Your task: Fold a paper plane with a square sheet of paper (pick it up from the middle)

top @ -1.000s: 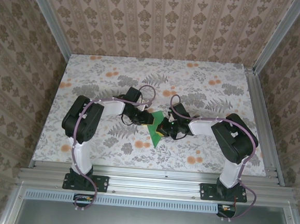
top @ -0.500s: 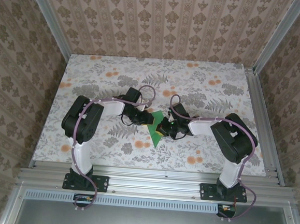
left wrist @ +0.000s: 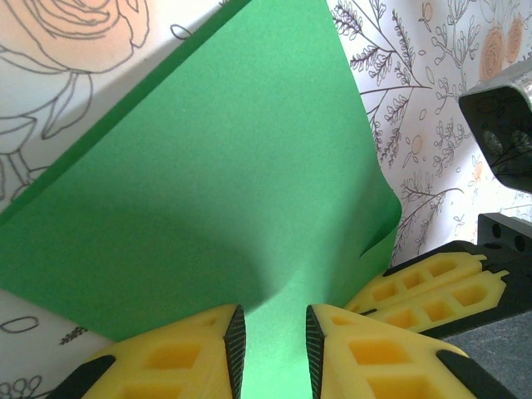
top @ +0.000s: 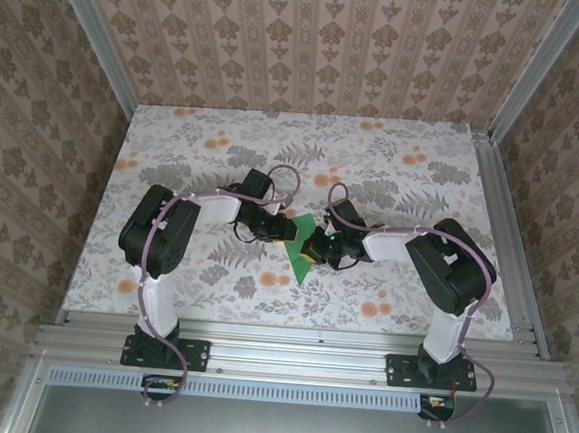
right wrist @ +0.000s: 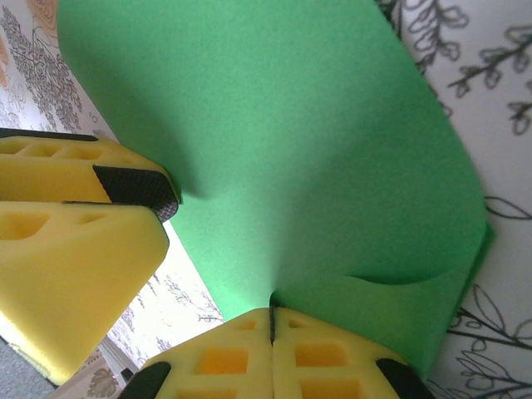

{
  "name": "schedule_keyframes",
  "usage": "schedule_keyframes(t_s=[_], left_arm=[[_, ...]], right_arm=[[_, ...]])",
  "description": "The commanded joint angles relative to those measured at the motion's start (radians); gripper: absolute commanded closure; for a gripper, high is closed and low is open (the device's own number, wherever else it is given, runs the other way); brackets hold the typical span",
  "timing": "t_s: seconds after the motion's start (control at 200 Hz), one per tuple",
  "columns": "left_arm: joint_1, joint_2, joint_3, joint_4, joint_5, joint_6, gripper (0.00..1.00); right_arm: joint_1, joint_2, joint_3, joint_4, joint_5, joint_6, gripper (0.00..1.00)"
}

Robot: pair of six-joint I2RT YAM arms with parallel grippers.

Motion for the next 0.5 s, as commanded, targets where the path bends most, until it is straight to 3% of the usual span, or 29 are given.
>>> schedule_keyframes(t_s=[0.0, 0.495], left_arm=[[-0.013, 0.016, -0.037, -0.039, 0.001, 0.011, 0.71], [-0.014, -0.013, -0.028, -0.028, 0.018, -0.005, 0.7]], right_arm=[[0.008, 0.044, 0.009, -0.03, 0.051, 0.005, 0.9], [0.013, 0.051, 0.007, -0.065, 0.071, -0.011, 0.65]])
